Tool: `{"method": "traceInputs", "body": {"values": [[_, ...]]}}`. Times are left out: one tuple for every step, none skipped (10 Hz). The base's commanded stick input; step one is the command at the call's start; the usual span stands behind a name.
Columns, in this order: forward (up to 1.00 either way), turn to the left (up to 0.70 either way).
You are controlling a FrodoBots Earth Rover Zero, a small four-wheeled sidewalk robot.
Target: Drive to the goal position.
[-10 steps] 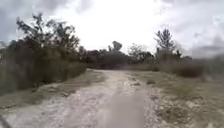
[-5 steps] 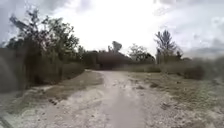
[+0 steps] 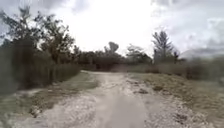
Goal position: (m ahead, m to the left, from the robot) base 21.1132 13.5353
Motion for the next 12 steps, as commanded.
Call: {"method": "traceInputs", "body": {"values": [[0.70,-0.35],[0.70,-0.35],[0.70,-0.17],[0.70,0.00],[0.70,0.00],[0.70,0.00],[0.70,0.00],[0.70,0.00],[0.70,0.00],[0.70,0.00],[0.70,0.00],[0.70,0.00]]}}
